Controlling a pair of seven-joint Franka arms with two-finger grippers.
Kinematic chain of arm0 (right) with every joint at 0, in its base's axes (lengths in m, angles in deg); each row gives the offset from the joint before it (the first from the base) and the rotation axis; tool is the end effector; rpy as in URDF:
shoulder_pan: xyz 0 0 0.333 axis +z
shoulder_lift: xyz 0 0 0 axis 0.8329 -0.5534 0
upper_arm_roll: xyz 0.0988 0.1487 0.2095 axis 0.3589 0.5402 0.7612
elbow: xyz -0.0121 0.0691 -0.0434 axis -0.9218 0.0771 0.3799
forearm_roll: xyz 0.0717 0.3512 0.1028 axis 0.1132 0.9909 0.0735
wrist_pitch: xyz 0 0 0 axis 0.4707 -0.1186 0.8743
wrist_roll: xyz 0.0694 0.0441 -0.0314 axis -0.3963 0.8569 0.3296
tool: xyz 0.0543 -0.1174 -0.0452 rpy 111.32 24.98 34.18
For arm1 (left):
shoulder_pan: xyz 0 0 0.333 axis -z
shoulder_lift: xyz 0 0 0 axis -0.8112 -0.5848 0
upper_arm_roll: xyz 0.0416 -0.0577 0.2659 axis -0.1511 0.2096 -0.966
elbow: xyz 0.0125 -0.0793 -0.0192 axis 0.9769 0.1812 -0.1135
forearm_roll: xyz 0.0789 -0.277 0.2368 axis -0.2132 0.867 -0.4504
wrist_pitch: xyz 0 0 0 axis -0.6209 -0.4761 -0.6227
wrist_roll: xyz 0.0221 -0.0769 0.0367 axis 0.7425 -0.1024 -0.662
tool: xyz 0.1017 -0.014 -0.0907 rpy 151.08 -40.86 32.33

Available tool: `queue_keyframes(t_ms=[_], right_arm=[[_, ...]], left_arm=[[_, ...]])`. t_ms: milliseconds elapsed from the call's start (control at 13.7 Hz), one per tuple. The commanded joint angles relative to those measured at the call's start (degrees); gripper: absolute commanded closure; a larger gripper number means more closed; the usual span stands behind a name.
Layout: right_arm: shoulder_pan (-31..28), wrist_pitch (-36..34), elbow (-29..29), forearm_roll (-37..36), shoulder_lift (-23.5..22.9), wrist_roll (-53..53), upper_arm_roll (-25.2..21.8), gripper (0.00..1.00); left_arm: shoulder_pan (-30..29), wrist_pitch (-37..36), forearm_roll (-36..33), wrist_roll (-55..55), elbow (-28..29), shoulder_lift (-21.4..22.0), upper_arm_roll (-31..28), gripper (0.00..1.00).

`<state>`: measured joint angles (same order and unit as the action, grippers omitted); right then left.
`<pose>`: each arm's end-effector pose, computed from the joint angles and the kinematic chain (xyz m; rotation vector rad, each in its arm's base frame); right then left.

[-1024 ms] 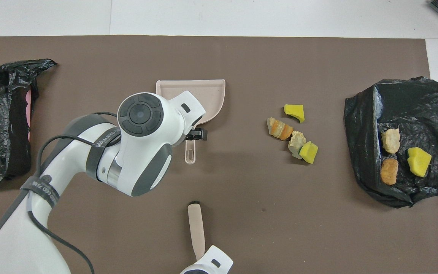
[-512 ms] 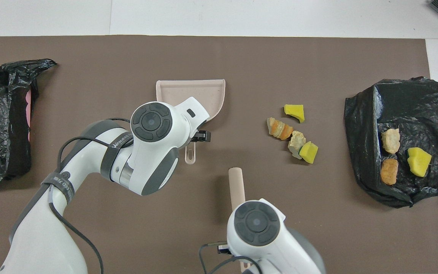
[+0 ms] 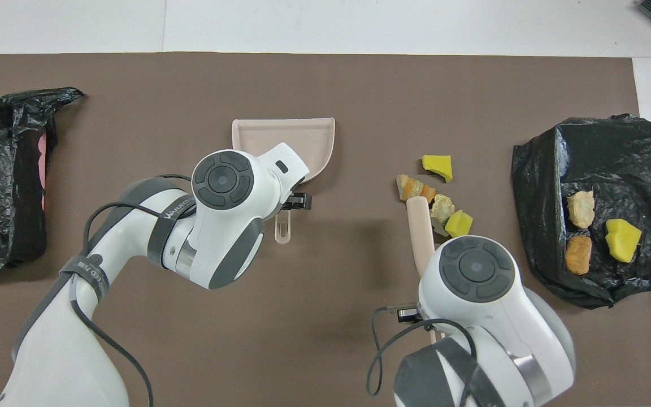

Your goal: Sweep and dump trash in bin

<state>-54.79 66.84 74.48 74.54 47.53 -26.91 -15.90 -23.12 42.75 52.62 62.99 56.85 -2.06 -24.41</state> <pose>0.4267 0.1487 0.3588 2.8313 0.0410 -0.3086 0.5140 -0.3308 0.3143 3.0552 -0.2559 0.1354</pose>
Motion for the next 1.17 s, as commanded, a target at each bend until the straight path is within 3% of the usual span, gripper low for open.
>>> queue_keyframes(t_ms=[0, 220, 293, 366, 512, 732, 805, 1098], right_arm=[[-3.97, -0.08, 1.34, -4.26, -0.07, 1.95, 1.05, 1.00], [-5.90, 2.90, 3.64, -4.62, -1.30, 3.60, 1.14, 1.00], [-6.52, 3.08, 3.64, -4.62, -2.00, 5.88, 1.22, 1.00], [-7.40, 4.04, 3.64, -4.53, -3.22, 6.95, 1.23, 1.00], [-8.11, 5.36, 3.72, -4.45, -6.12, 6.87, 1.40, 1.00], [-7.15, 5.72, 2.76, -3.48, -7.28, 6.43, 1.49, 1.00], [-7.84, 5.98, 2.58, -1.74, -7.80, 7.13, 1.49, 1.00], [-7.15, 5.63, -1.19, 8.10, -10.44, 7.75, 1.58, 1.00]], left_arm=[[0.72, 1.13, 0.66, 1.05, 2.34, 0.78, -0.41, 0.00], [0.90, 0.87, 0.66, 0.44, 2.96, 1.04, -0.41, 0.03], [0.90, 0.87, 0.66, 0.26, 2.87, 0.96, -0.41, 0.13], [0.90, 0.26, 0.66, 0.18, 2.87, 1.04, -0.41, 0.31], [1.25, -1.41, 0.66, 0.18, 2.87, 1.31, -0.41, 0.46], [1.25, -1.68, 0.66, 0.26, 2.43, 1.22, -0.50, 0.91], [1.25, -1.77, 0.57, 0.70, 2.00, 1.05, -0.50, 1.00], [0.37, -3.78, -0.39, 3.41, 1.55, 2.53, -1.02, 1.00]])
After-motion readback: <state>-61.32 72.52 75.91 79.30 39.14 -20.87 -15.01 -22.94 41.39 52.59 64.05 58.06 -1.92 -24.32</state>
